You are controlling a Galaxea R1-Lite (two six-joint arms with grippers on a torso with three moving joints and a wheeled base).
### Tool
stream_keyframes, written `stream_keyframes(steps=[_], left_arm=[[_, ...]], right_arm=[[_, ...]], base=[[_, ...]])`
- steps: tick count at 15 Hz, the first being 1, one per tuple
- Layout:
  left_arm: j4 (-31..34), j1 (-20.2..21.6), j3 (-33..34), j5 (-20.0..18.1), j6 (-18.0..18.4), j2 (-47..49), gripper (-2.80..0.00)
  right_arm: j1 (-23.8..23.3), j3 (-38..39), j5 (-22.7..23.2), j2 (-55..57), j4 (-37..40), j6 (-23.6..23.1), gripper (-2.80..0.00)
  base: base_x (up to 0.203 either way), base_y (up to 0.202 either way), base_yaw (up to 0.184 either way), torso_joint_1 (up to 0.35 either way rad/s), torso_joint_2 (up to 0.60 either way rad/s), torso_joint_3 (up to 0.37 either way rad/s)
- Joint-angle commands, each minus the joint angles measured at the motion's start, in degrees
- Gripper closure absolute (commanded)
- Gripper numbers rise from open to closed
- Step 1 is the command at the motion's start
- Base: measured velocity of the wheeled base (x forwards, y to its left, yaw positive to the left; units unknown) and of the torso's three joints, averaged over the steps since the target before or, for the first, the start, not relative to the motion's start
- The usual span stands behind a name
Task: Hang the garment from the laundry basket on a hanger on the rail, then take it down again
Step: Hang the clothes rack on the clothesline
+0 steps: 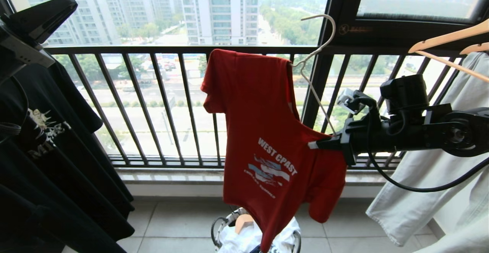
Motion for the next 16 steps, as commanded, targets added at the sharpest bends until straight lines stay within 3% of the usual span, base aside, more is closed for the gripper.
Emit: stream_keyframes(steps=[1,7,9,10,13,16], left_arm=[[-0.45,-0.03,0.06,-0.28,-0.4,0.34,0.0],[-0.45,-0.12,0.67,-0.46,-0.4,-0.54,0.0],[-0.45,-0.3,1.13,-1.34,-0.41,-1.62,0.0],[-0.45,-0.65,2.82,-3.05,-0.47,-2.81,0.0],[-0.45,-3.02,9.52,-8.02,-0.73,-10.16,0.0],[2.94,-3.93,11.86,-14.6,-4.75,-18.41,0.0]], right_arm=[[0.01,0.73,0.35,-0.57,-0.03,-0.04,0.0],[0.08,1.56,0.07,-0.81,0.24,0.19,0.0],[0.27,1.41,-0.12,-1.55,-0.07,4.04,0.0],[1.13,1.03,-1.08,-2.05,-0.61,7.16,0.0],[2.93,0.0,-6.24,-2.63,-1.95,10.12,0.0],[3.29,0.11,-8.81,-4.03,-1.81,13.9,0.0]], base=[[0.0,0.0,0.0,0.0,0.0,0.0],[0.0,0.0,0.0,0.0,0.0,0.0],[0.0,0.0,0.0,0.0,0.0,0.0],[0.0,0.0,0.0,0.0,0.0,0.0],[0.0,0.0,0.0,0.0,0.0,0.0],[0.0,0.0,0.0,0.0,0.0,0.0]])
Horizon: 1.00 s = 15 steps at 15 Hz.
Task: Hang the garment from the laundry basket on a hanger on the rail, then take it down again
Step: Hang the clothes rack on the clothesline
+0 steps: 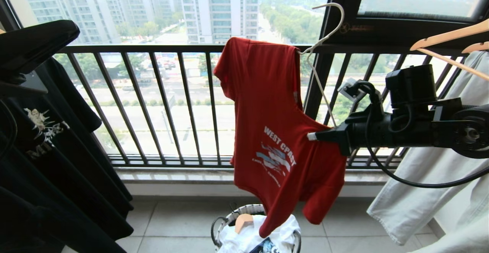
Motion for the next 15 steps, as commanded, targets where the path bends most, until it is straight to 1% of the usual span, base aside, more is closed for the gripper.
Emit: stream_keyframes(steps=[1,3,5,8,11,12,13,15], left_arm=[[4.91,-0.04,-0.09,-3.95,-2.18,-8.15,0.0],[11.98,1.39,-3.1,-6.86,-2.95,-10.14,0.0],[17.31,3.96,-5.27,-10.99,-3.07,-12.05,0.0],[25.04,6.69,-8.91,-13.12,-3.11,-15.74,0.0],[26.21,7.83,-10.1,-13.4,-3.11,-16.57,0.0],[26.33,9.34,-10.65,-13.66,-3.19,-16.65,0.0],[26.36,10.98,-11.07,-14.79,-3.27,-16.72,0.0],[26.37,14.27,-11.7,-16.99,-3.34,-16.79,0.0]], right_arm=[[0.43,0.14,-1.85,-1.17,0.17,0.86,0.0],[1.42,0.39,-6.0,-2.45,0.19,3.74,0.0],[2.11,2.71,-8.2,-4.59,0.13,4.89,0.0],[3.96,4.9,-11.0,-7.23,0.24,5.27,0.0],[4.56,4.92,-12.66,-8.26,0.29,6.27,0.0],[4.56,5.02,-12.77,-8.83,0.45,6.29,0.0],[4.5,5.5,-12.94,-9.23,0.47,6.3,0.0],[4.56,5.96,-15.16,-9.43,0.47,6.3,0.0]], base=[[0.0,0.0,0.0,0.0,0.0,0.0],[0.0,0.0,0.0,0.0,0.0,0.0],[0.0,0.0,0.0,0.0,0.0,0.0],[0.0,0.0,0.0,0.0,0.0,0.0],[0.0,0.0,0.0,0.0,0.0,0.0],[0.0,0.0,0.0,0.0,0.0,0.0],[0.0,0.0,0.0,0.0,0.0,0.0],[0.0,0.0,0.0,0.0,0.0,0.0]])
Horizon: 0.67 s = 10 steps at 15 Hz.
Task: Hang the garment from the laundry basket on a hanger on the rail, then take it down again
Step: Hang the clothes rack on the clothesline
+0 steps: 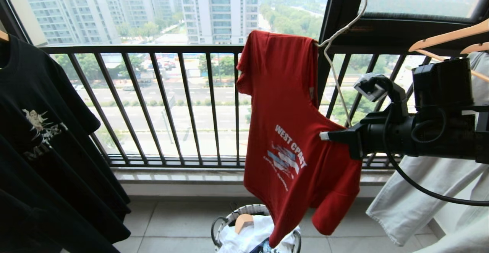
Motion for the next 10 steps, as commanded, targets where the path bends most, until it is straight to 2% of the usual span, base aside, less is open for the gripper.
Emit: stream_keyframes(steps=[1,2,3,4,5,6,10], left_arm=[[-0.31,3.84,-0.97,-2.12,-0.42,-0.03,0.0],[-0.31,6.04,-1.48,-4.4,-0.42,0.02,0.0],[-0.31,8.18,-2.04,-8.2,-0.83,-0.29,0.0],[-0.34,8.98,-2.3,-9.84,-3.14,-2.02,0.0],[-0.68,9.06,-2.35,-9.84,-7.72,-3.97,0.0],[-0.92,8.98,-2.18,-9.84,-9.38,-5.23,0.0],[-0.92,8.85,-2.03,-9.84,-9.62,-5.19,0.0]], right_arm=[[0.12,0.55,-0.37,-0.56,-0.11,-0.04,0.0],[0.29,0.83,-0.49,-0.77,-0.11,-0.04,0.0],[0.29,0.98,-0.73,-1.17,-0.11,-0.04,0.0],[0.29,1.12,-0.82,-1.35,-0.07,-0.04,0.0],[0.29,1.46,-0.78,-1.74,-0.15,0.05,0.0],[0.29,1.98,-0.66,-2.31,-0.27,0.05,0.0],[0.37,3.01,-0.47,-3.54,-0.46,0.05,0.0]], base=[[0.0,0.0,0.0,0.0,0.0,0.0],[0.0,0.0,0.0,0.0,0.0,0.0],[0.0,0.0,0.0,0.0,0.0,0.0],[0.0,0.0,0.0,0.0,0.0,0.0],[0.0,0.0,0.0,0.0,0.0,0.0],[0.0,0.0,0.0,0.0,0.0,0.0],[0.0,0.0,0.0,0.0,0.0,0.0]])
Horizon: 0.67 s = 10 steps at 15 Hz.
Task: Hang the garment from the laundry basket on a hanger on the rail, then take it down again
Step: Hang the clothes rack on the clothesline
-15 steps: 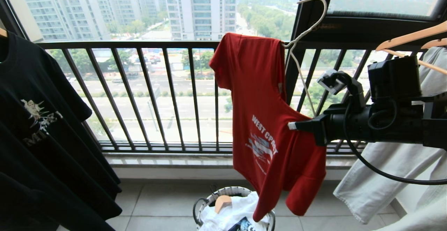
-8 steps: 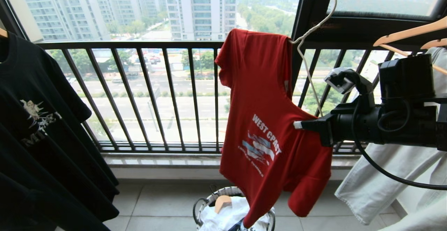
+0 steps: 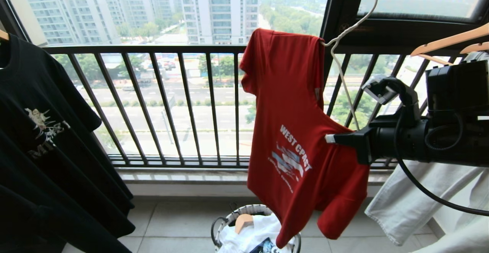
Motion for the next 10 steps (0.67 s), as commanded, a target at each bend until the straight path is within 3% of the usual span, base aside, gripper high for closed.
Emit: stream_keyframes(steps=[1,7,10], left_arm=[[-0.31,-0.17,0.14,-0.43,-0.44,-0.52,0.0],[-0.4,-3.96,1.37,-0.43,-0.28,-1.3,0.0],[-0.49,-3.96,1.46,-0.43,-0.09,-1.24,0.0]], right_arm=[[0.01,0.32,0.12,-0.55,-0.09,-0.06,0.0],[0.1,2.31,-0.23,-3.54,0.06,-0.12,0.0],[1.17,3.22,-7.41,-4.0,0.19,-0.1,0.0]], base=[[0.0,0.0,0.0,0.0,0.0,0.0],[0.0,0.0,0.0,0.0,0.0,0.0],[0.0,0.0,0.0,0.0,0.0,0.0]])
